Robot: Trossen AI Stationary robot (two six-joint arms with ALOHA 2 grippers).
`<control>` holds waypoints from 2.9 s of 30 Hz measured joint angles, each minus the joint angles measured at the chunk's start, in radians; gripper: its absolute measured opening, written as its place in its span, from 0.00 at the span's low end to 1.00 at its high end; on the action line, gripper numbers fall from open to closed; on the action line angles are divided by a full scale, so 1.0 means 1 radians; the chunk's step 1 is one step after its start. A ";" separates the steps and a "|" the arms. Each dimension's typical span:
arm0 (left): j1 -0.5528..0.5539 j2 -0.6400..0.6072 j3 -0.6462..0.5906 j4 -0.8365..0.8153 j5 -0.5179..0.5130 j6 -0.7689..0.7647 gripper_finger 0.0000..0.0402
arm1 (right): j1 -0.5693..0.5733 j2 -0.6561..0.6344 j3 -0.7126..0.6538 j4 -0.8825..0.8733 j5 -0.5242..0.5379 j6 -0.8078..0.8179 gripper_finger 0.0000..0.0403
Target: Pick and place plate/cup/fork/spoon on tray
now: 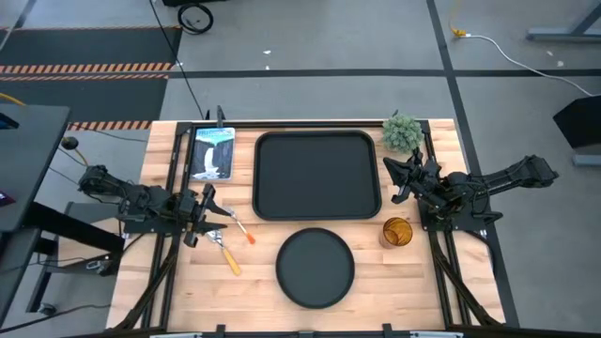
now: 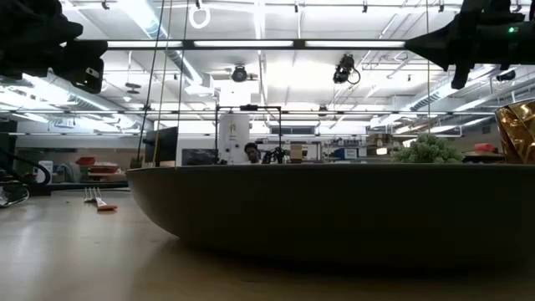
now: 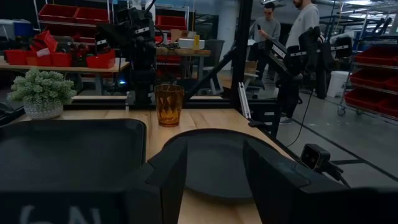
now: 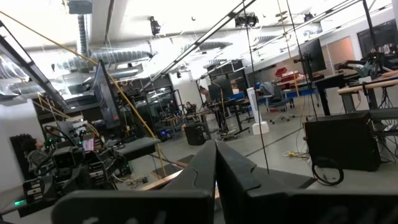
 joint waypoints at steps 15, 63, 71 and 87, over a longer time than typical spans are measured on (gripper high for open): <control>0.000 0.000 0.000 0.000 0.000 0.000 0.41 | 0.000 0.000 0.000 0.002 0.000 0.000 0.04; 0.000 0.000 -0.001 0.327 -0.028 0.028 0.41 | -0.176 0.237 0.650 -1.330 -0.376 0.431 0.03; 0.000 0.000 -0.001 0.331 -0.037 0.028 0.41 | -0.150 0.440 0.784 -1.696 -0.556 0.475 0.03; 0.000 0.000 0.000 0.224 -0.040 0.105 0.41 | -0.119 0.759 1.116 -2.121 -0.558 0.434 0.03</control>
